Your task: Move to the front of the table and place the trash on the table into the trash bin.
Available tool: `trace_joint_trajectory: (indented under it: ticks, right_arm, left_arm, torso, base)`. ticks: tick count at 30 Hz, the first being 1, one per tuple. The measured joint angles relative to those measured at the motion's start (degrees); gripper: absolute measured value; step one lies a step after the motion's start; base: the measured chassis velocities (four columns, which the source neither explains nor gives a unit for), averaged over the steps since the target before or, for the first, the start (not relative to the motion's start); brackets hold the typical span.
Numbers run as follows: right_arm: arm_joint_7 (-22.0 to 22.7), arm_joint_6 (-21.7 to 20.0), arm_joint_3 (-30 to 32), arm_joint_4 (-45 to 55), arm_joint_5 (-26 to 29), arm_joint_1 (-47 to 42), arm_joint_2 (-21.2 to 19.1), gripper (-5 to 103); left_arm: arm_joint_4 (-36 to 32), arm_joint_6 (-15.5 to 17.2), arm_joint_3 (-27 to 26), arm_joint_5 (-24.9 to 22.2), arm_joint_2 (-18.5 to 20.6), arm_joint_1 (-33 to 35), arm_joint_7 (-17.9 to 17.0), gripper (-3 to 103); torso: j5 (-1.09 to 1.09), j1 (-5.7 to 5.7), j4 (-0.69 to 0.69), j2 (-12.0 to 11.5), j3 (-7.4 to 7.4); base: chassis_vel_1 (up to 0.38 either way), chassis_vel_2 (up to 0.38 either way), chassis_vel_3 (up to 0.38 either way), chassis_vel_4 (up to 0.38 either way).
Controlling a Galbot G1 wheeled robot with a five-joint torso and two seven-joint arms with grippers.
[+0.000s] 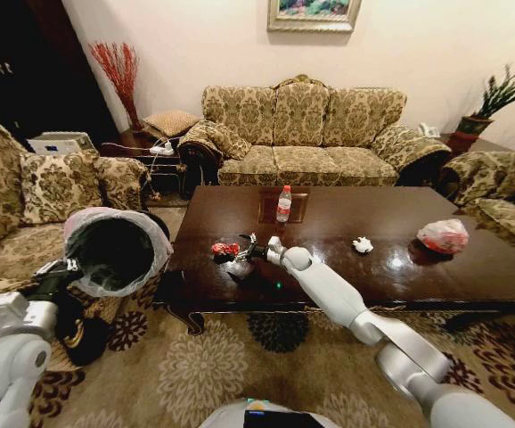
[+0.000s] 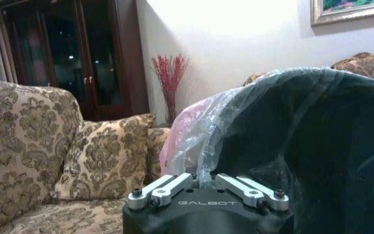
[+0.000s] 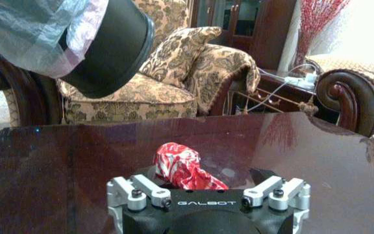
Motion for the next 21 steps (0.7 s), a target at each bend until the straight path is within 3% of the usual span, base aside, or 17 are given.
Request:
trace_joint_trajectory:
  ticks: [5,7,14,16,21]
  right_arm:
    - [-0.2,0.1,-0.4,0.2,0.0,-0.8,-0.1,79]
    - [-0.2,0.1,-0.4,0.4,0.0,-0.8,-0.2,79]
    - [-0.2,0.0,-0.7,1.5,0.0,-1.1,-0.9,54]
    - [-0.2,-0.1,-0.8,1.8,0.1,-1.1,-1.1,54]
    - [-0.4,-0.2,-1.0,2.2,0.2,-1.4,-1.4,38]
  left_arm:
    - [0.0,0.0,0.0,0.0,0.0,0.0,0.0,0]
    - [0.0,0.0,0.0,0.0,0.0,0.0,0.0,0]
    - [0.0,0.0,0.0,0.0,0.0,0.0,0.0,0]
    - [0.0,0.0,0.0,0.0,0.0,0.0,0.0,0]
    - [0.0,0.0,0.0,0.0,0.0,0.0,0.0,0]
  torso:
    - [0.01,0.0,0.0,0.0,0.0]
    - [0.0,0.0,0.0,0.0,0.0]
    - [0.0,0.0,0.0,0.0,0.0]
    - [0.0,0.0,0.0,0.0,0.0]
    - [0.0,0.0,0.0,0.0,0.0]
  base:
    - [0.0,0.0,0.0,0.0]
    - [0.0,0.0,0.0,0.0]
    - [0.0,0.0,0.0,0.0]
    - [0.0,0.0,0.0,0.0]
    - [0.0,0.0,0.0,0.0]
